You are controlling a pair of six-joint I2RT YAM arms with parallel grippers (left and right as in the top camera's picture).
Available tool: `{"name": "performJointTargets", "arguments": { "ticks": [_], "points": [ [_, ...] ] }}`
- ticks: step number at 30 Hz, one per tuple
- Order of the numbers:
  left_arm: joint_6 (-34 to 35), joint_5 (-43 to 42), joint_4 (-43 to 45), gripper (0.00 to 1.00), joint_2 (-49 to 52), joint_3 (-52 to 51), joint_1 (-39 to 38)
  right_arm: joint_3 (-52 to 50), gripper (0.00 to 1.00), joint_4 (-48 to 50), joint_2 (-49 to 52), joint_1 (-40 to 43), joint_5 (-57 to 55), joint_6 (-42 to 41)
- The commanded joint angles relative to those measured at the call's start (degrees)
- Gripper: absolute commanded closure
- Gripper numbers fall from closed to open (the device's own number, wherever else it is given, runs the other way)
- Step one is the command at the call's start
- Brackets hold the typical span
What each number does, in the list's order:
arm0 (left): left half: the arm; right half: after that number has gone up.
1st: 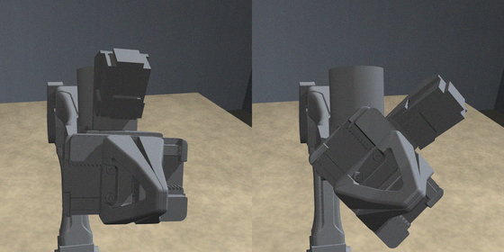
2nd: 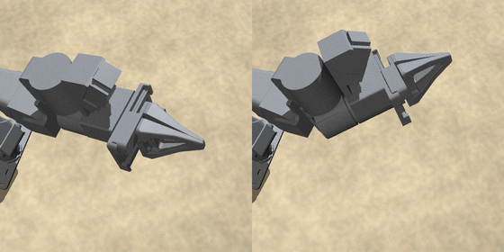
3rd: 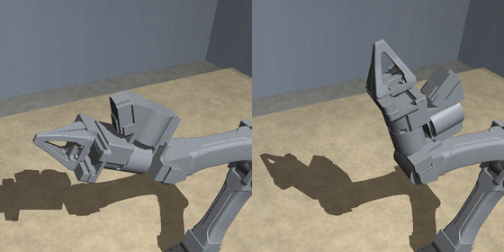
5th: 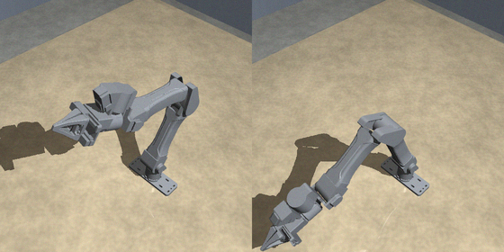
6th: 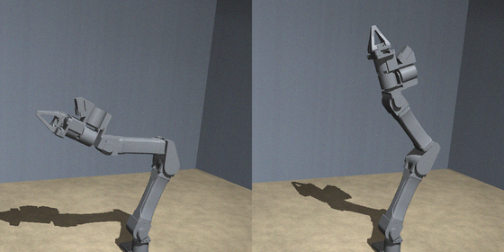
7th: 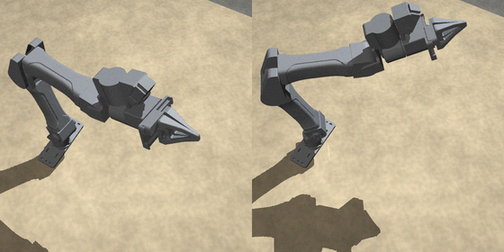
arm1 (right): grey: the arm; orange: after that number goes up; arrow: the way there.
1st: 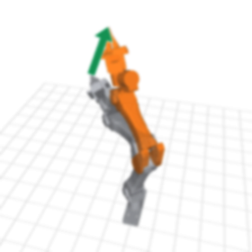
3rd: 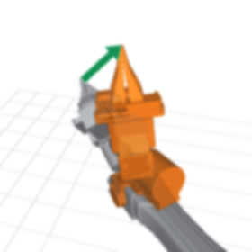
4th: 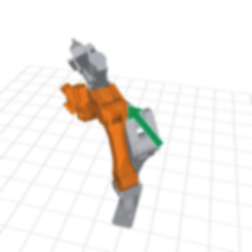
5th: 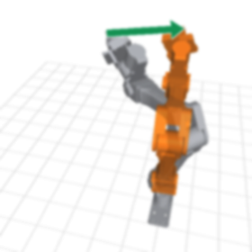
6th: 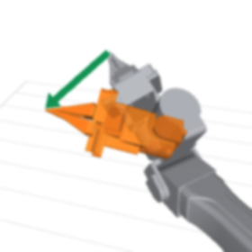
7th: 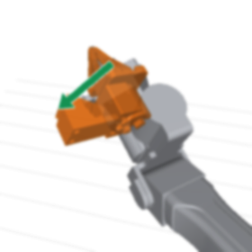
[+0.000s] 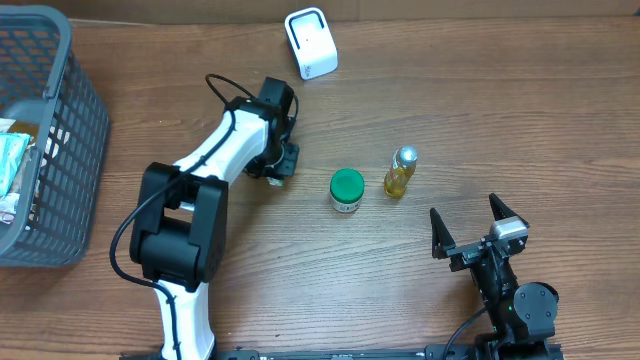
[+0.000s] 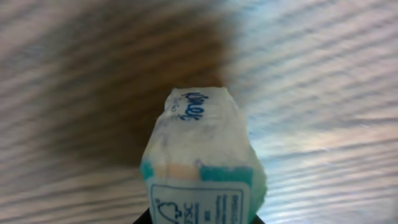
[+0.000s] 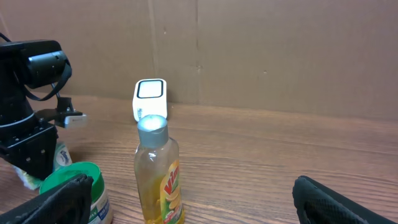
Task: Scan the item barcode
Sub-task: 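Lower the tissue pack toward the table near the jar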
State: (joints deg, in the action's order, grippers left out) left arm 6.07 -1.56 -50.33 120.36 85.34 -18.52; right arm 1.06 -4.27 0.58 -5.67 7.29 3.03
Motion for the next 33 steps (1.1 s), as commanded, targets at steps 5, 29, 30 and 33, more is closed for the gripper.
{"name": "performJointTargets", "arguments": {
  "ticks": [5,29,30,33],
  "points": [
    [7.61,-3.17,-0.85,0.86,1.03,0.63,-6.86,-0.61,0.0,0.24,-0.39,-0.04,0.33,-0.04],
    [11.98,-2.78,-3.78,0.53,0.83,1.49,-10.1,-0.61,0.0,0.24,-0.39,-0.04,0.33,-0.04],
    [11.98,-2.78,-4.09,0.52,0.74,1.95,-10.08,-0.61,0.0,0.24,-0.39,-0.04,0.33,-0.04],
    [11.96,-2.73,-5.7,0.51,0.7,4.42,-9.99,-0.61,0.0,0.26,-0.39,-0.04,0.33,-0.04]
  ]
}}
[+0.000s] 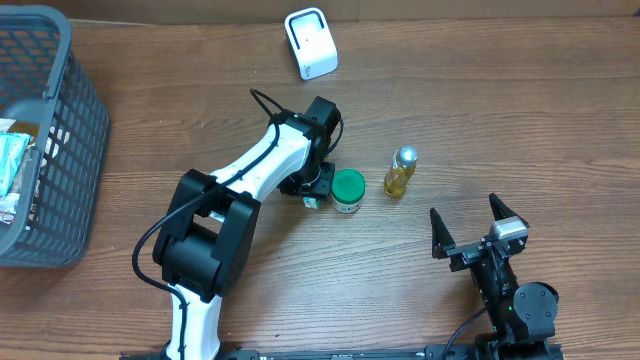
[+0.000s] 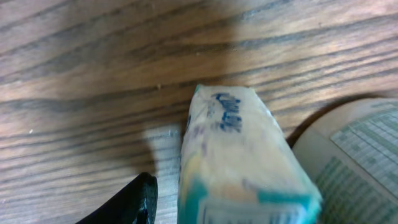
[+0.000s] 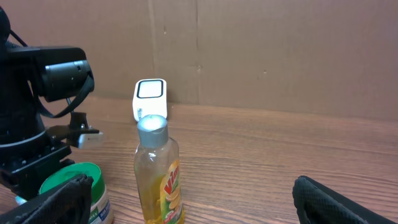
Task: Scan the item barcode
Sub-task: 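Lower the tissue pack toward the table near the jar, then release the tissue pack beside the jar and swing the left arm to the basket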
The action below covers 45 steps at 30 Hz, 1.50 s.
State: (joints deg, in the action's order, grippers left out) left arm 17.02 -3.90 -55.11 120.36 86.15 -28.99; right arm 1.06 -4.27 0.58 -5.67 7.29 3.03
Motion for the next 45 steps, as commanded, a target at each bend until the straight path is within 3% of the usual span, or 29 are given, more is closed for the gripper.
{"name": "performJointTargets", "arguments": {
  "ticks": [1,6,11,18,24,26,29,37,45],
  "points": [
    [1.01,-0.39,-1.27,0.51,0.7,4.31,0.48,-0.61,0.0,0.24,-0.39,-0.04,0.33,-0.04],
    [1.01,0.61,-2.71,0.49,0.7,9.49,0.55,-0.61,0.0,0.24,-0.39,-0.04,0.33,-0.04],
    [1.03,8.61,-7.65,0.47,0.7,18.49,1.73,-0.61,0.0,0.24,-0.39,-0.04,0.33,-0.04],
    [-2.16,10.54,-18.88,0.45,0.68,41.77,7.93,-0.61,0.0,0.24,-0.39,-0.04,0.33,-0.04],
    [-6.47,11.85,-25.4,0.44,0.68,65.4,18.05,-0.61,0.0,0.24,-0.39,-0.04,0.33,-0.04],
    [-6.82,12.28,-26.34,0.27,0.68,70.86,21.59,-0.61,0.0,0.24,-0.39,-0.04,0.33,-0.04],
    [-8.85,12.35,-26.86,0.12,0.68,77.5,27.8,-0.61,0.0,0.24,-0.39,-0.04,0.33,-0.04],
    [-10.6,13.31,-30.4,0.09,0.66,80.46,45.24,-0.61,0.0,0.24,-0.39,-0.04,0.33,-0.04],
    [-10.4,13.09,-29.03,0.08,0.7,70.38,59.41,-0.61,0.0,0.26,-0.39,-0.04,0.33,-0.04]
  ]
}}
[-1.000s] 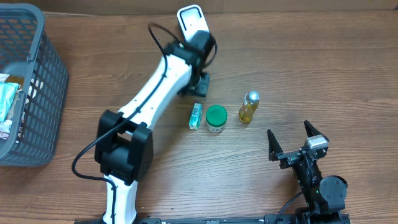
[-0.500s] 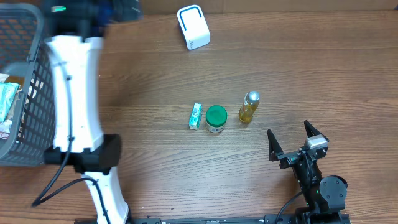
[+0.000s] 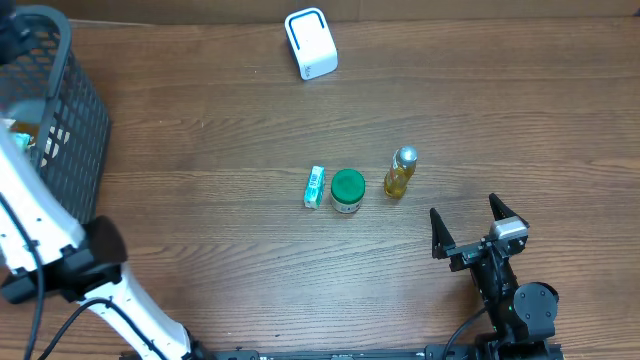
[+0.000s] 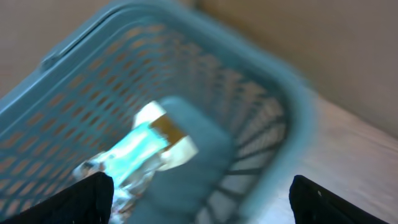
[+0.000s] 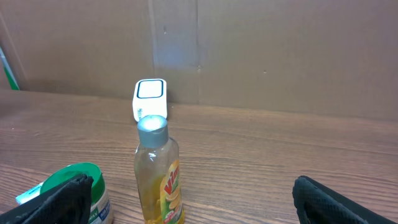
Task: Scan the item barcode
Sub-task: 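Release the tissue pack beside the jar and swing the left arm to the basket, then reach the left gripper into the basket toward the Pantree snack bag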
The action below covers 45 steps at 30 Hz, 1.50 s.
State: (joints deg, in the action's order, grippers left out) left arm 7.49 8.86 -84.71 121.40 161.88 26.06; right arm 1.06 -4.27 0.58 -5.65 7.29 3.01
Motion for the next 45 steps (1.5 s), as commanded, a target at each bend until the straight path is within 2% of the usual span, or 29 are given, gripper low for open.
{"name": "performJointTargets", "arguments": {
  "ticks": [1,7,11,16,20,28,36,45],
  "points": [
    [-0.9,0.35,1.01,0.08,-0.33,-7.43,5.68,-0.61,0.0,0.26,-0.39,-0.07,0.33,-0.02],
    [-2.16,2.03,4.61,0.07,-0.33,-21.81,12.39,-0.61,0.0,0.24,-0.39,-0.07,0.33,-0.02],
    [-5.46,1.6,8.57,0.06,-0.33,-30.27,15.65,-0.61,0.0,0.24,-0.39,-0.07,0.33,-0.02],
    [-14.4,-6.16,14.73,0.02,-0.33,-39.21,18.23,-0.61,0.0,0.24,-0.39,-0.07,0.33,-0.02],
    [-19.47,-6.8,18.67,0.01,-0.33,-44.41,18.82,-0.61,0.0,0.24,-0.39,-0.07,0.33,-0.02],
    [-27.65,-6.73,25.66,0.01,-0.26,-48.59,18.86,-0.61,0.0,0.24,-0.39,-0.07,0.33,-0.02],
    [-39.78,-7.02,31.08,0.01,1.16,-50.14,18.6,-0.61,0.0,0.26,-0.39,-0.07,0.33,-0.02],
    [-43.98,-7.02,37.57,0.0,2.82,-50.14,18.49,-0.61,0.0,0.24,-0.39,-0.07,0.33,-0.02]
  ]
}}
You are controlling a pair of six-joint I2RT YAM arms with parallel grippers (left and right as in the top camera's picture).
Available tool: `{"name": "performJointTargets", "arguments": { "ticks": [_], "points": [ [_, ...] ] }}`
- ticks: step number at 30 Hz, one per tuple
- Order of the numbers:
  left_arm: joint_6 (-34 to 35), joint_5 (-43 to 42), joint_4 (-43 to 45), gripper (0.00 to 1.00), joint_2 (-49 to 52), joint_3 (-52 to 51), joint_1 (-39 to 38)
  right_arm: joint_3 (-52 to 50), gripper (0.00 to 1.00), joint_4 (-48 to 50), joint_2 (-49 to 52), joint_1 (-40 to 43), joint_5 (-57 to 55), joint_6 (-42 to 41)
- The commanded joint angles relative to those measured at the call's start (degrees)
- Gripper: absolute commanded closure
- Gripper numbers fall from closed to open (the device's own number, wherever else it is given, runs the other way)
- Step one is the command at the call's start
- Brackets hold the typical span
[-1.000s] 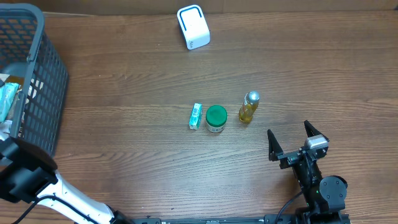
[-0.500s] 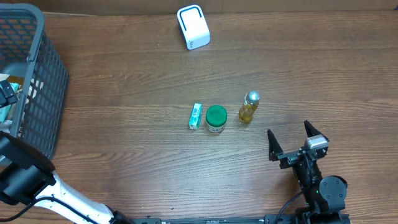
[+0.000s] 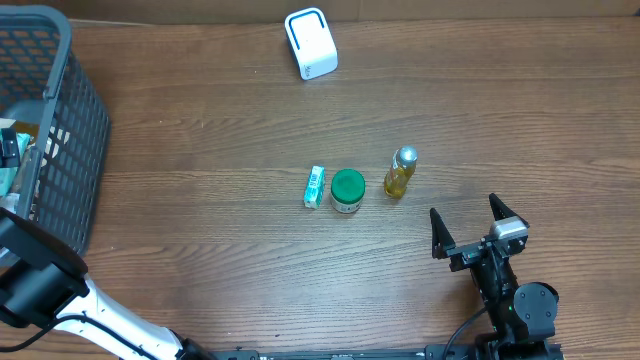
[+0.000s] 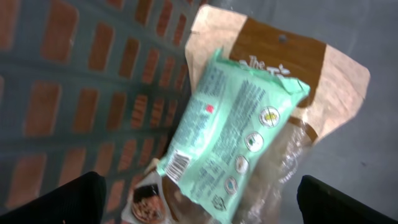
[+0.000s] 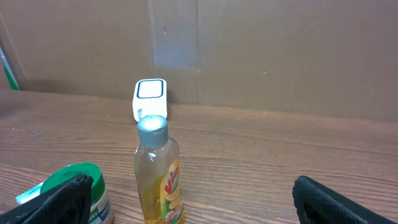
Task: Scan the item barcode
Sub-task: 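Reach the left gripper into the basket toward the Pantree snack bag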
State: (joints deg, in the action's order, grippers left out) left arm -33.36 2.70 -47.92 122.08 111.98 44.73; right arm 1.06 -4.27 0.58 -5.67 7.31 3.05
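The white barcode scanner (image 3: pixel 311 42) stands at the table's far edge. Deep in the grey basket (image 3: pixel 75 130), my left gripper (image 4: pixel 202 204) hangs open just above a mint-green packet (image 4: pixel 239 118) with a barcode at its lower end. That packet lies on a brown paper pouch (image 4: pixel 283 59). A small tissue pack (image 3: pixel 315 186), a green-lidded jar (image 3: pixel 347 190) and a yellow bottle (image 3: pixel 400 172) stand in a row mid-table. My right gripper (image 3: pixel 470 235) rests open near the front edge, facing the bottle (image 5: pixel 158 174).
A clear-wrapped packet (image 4: pixel 168 205) lies under the mint-green one on the basket floor (image 4: pixel 93 93). Cardboard walls close off the back of the table (image 5: pixel 280 56). The basket's tall mesh sides surround my left gripper.
My left gripper was above the basket's rim, looking in from a distance; now it is low inside the basket, close over the mint-green packet. The right arm and table items are unchanged.
My left gripper held the tissue pack over the table left of the jar. Then it had the pack down beside the green-lidded jar. Then the pack lay free there and the gripper was open over the basket, where it now hangs low inside.
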Motion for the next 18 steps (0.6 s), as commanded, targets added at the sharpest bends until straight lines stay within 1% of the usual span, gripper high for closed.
{"name": "performJointTargets", "arguments": {
  "ticks": [1,3,7,12,18],
  "points": [
    [-3.13,-1.09,0.85,0.01,3.04,-0.24,-0.17,-0.61,0.0,0.24,-0.39,-0.04,0.31,-0.07],
    [-3.69,-1.88,0.42,0.01,5.05,-0.24,-0.24,-0.61,0.0,0.24,-0.39,-0.04,0.31,-0.07],
    [-8.68,-4.63,-1.25,0.01,7.89,-0.24,-0.92,-0.61,0.0,0.26,-0.39,-0.04,0.31,-0.07],
    [-12.37,-5.53,-1.14,0.0,8.74,-0.24,-2.03,-0.61,0.0,0.26,-0.39,-0.04,0.31,-0.07],
    [-12.9,-4.96,-1.16,0.0,9.44,-0.24,-2.38,-0.61,0.0,0.26,-0.39,-0.04,0.31,-0.07]
  ]
}}
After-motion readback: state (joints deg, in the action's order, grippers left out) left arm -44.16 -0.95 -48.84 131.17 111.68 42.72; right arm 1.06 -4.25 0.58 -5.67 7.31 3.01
